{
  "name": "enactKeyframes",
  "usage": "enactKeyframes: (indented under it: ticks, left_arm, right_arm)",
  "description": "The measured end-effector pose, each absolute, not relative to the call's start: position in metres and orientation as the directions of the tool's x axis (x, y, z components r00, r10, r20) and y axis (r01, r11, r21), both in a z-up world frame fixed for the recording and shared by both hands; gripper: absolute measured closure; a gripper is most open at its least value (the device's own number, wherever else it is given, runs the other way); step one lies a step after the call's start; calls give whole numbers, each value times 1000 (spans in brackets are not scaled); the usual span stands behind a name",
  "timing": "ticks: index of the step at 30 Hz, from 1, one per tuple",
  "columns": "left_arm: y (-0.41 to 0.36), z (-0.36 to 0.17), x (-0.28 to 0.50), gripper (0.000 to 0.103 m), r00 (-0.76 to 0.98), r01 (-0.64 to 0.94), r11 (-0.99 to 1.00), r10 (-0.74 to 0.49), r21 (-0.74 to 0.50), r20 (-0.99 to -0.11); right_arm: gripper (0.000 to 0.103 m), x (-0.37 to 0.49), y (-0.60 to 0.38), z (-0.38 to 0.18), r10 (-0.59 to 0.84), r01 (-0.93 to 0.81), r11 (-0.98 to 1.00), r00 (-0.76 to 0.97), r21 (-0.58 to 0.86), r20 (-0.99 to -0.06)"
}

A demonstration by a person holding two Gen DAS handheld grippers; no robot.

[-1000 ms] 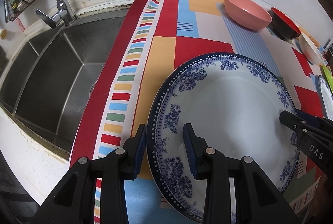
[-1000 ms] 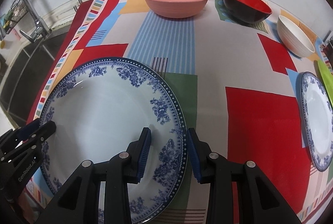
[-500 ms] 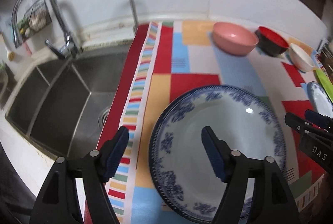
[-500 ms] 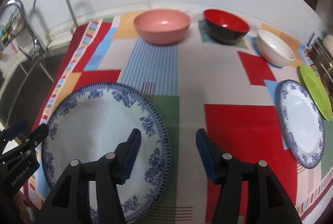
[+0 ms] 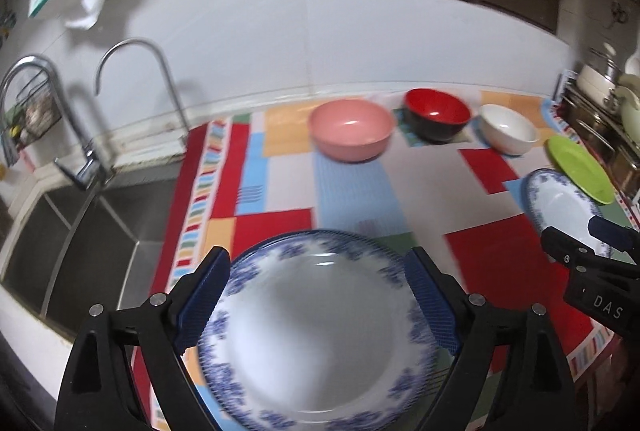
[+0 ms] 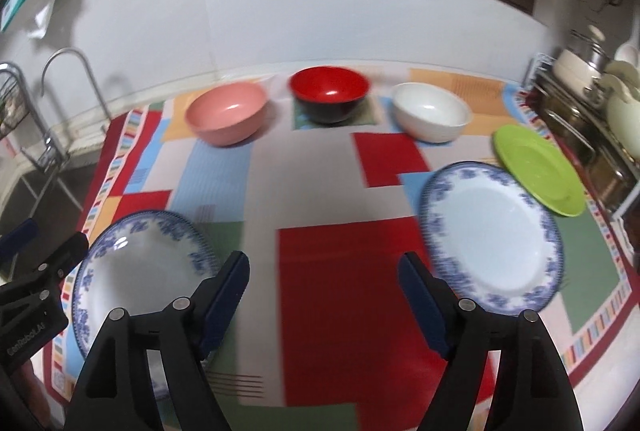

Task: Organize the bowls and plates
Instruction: 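Lower the plate onto the cloth near the sink and open both grippers, then move both grippers to the second blue-rimmed plate and grasp its rim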

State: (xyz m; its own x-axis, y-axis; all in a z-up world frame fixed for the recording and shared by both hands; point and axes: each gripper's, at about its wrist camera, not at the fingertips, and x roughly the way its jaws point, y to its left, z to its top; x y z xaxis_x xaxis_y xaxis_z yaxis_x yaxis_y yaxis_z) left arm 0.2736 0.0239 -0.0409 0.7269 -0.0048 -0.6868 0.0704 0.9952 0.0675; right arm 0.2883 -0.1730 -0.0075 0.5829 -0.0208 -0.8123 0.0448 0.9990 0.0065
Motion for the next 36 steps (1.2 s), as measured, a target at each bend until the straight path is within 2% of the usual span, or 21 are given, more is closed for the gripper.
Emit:
enactKeyframes:
  ticks: [14,36]
  left_arm:
    - [-81,-24,287,14,749,215,974,-118,70,-651]
    - [-200,-49,333,14,678,344,936,-194,73,-709]
  right_arm:
    - [25,279,-280,8,-128,195,981,602,-10,-788]
    - [25,291,-404,-12,-259,362,931,557,-50,-789]
